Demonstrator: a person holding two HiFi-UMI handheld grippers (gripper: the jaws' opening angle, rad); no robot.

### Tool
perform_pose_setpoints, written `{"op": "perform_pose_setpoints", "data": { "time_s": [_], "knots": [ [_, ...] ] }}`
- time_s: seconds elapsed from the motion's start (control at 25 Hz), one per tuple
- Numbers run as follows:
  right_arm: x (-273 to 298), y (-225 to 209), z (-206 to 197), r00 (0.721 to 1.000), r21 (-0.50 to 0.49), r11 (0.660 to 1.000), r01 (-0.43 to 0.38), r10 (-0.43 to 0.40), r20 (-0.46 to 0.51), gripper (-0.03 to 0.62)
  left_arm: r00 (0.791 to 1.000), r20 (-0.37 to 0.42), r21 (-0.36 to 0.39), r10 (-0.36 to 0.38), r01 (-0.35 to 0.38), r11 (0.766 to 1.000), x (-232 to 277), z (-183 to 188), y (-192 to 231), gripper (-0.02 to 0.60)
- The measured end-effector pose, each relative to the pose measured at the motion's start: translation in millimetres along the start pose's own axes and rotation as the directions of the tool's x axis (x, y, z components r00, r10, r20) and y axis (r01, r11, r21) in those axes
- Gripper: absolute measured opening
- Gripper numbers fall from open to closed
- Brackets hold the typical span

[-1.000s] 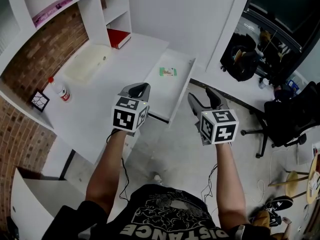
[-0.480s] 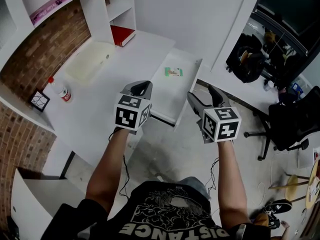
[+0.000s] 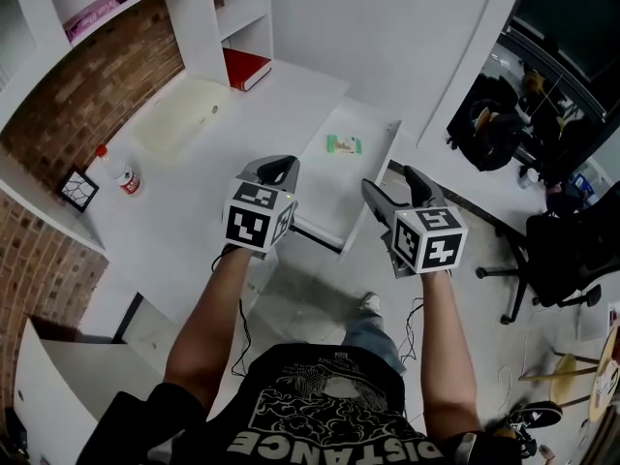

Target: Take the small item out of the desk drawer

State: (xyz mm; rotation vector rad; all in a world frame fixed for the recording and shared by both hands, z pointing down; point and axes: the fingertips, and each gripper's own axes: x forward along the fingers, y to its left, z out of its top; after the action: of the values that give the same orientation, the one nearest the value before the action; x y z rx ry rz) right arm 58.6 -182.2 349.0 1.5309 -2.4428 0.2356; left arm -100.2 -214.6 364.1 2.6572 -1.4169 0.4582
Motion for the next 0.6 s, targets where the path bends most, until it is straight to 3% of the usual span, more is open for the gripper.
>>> {"op": "perform_pose_setpoints", "data": {
  "time_s": [0.32, 0.6],
  "knots": [
    [34, -23, 3, 0.999, -0.008, 0.999, -0.046, 0.046, 0.004, 0.371, 0.999, -0.005, 0.0, 0.034, -0.034, 0.999, 30, 3, 11, 0.005],
    [87, -62, 7, 0.99, -0.026, 0.99, -0.14, 0.139, -0.026, 0.374, 0.995, -0.031, -0.027, 0.095, -0.096, 0.995, 82, 7, 27, 0.005]
  ]
}}
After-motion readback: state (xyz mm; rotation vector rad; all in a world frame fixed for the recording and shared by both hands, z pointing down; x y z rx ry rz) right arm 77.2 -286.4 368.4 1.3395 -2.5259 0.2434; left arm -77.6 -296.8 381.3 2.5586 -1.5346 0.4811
